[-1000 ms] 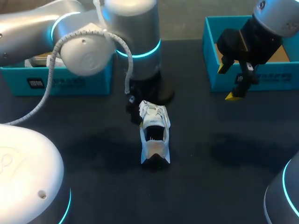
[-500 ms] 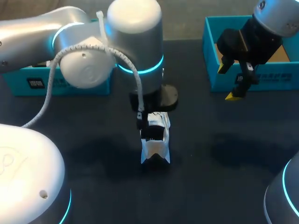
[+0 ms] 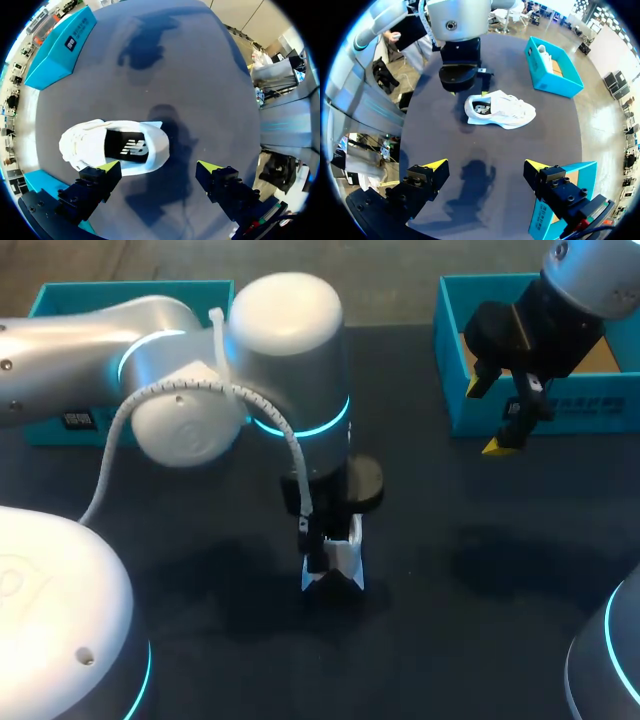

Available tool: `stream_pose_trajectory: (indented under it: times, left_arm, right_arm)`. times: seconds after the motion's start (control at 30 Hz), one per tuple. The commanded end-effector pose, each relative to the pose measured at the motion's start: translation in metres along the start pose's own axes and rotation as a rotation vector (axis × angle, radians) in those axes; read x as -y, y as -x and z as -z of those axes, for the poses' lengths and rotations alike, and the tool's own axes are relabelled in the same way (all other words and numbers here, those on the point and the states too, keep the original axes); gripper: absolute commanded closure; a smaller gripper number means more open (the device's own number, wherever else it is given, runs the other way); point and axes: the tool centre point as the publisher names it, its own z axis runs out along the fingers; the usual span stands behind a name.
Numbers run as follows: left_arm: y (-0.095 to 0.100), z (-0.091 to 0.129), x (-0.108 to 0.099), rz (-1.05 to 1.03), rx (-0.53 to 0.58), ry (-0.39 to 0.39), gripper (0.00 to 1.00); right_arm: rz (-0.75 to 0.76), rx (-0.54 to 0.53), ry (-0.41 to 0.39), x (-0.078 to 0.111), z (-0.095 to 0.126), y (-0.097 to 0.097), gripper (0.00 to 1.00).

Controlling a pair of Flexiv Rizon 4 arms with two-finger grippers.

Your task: Take the shoe out of the shoebox, open the shoe tongue, remove and reinsert the insole, then place the shoe into the shoebox

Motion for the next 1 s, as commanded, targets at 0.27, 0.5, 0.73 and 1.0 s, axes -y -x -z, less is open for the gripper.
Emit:
stream_pose_trajectory:
  times: [0.27, 0.5, 0.73, 1.0]
  left_arm:
    - [0.003, -0.045, 0.006, 0.049, 0.016, 0.014, 0.0]
    - [0.001, -0.064, 0.013, 0.068, 0.019, 0.012, 0.0]
    - [-0.001, -0.076, 0.018, 0.075, 0.009, 0.021, 0.0]
    - [0.0, -0.079, 0.015, 0.089, 0.002, 0.033, 0.22]
  right_arm:
    - [-0.001, -0.002, -0.003, -0.001, -0.001, 0.001, 0.0]
    - [-0.001, -0.002, -0.003, -0.001, -0.001, 0.001, 0.0]
    - [-0.001, -0.002, -0.003, -0.001, -0.001, 0.001, 0.0]
    - [-0.001, -0.002, -0.003, -0.001, -0.001, 0.001, 0.0]
